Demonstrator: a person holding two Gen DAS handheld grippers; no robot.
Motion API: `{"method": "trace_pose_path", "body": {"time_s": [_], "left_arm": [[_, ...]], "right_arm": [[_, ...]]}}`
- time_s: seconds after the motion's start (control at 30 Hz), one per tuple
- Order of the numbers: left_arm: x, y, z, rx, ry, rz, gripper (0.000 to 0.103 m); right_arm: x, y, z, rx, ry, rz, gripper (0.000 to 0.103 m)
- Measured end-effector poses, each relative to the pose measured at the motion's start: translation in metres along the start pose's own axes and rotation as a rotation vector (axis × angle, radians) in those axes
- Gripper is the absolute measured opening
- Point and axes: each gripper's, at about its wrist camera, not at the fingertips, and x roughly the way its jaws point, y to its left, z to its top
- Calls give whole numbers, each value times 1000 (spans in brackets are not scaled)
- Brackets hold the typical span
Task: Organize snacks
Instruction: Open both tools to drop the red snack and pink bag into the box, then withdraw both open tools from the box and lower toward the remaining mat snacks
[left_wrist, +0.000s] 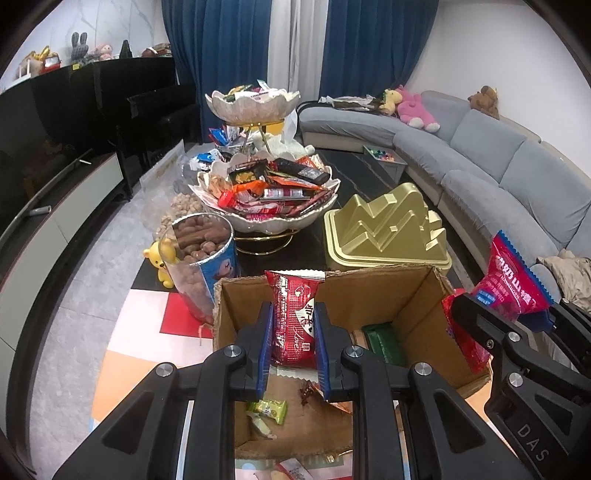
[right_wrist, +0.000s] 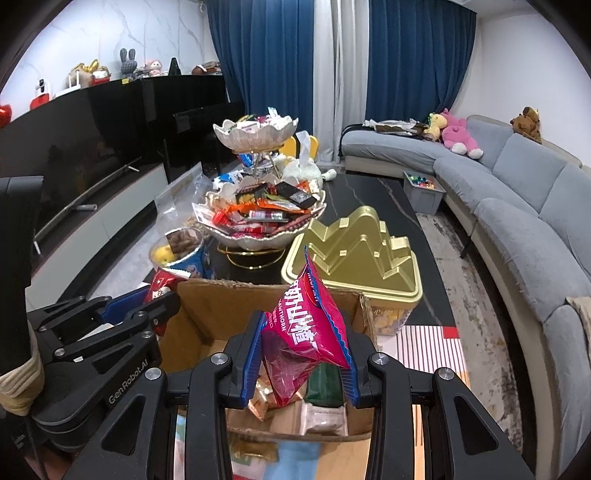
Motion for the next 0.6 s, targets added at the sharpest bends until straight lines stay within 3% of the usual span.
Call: {"method": "trace_pose_path", "body": {"time_s": [0.37, 0.4, 0.47, 0.5, 0.6], "left_arm": [[22, 0, -9, 12, 45, -1, 25], [23, 0, -10, 15, 47, 1, 28], [21, 1, -11, 13, 42, 5, 45], [20, 2, -11, 10, 37, 8, 48], [16, 5, -10, 3, 24, 16, 57]], "right_arm": [[23, -2, -5, 3, 39, 15, 39], [23, -2, -6, 4, 38, 13, 41], [23, -3, -6, 6, 33, 4, 52], [22, -4, -6, 8, 28, -1, 63], [18, -6, -5, 16, 9, -17, 72]]}}
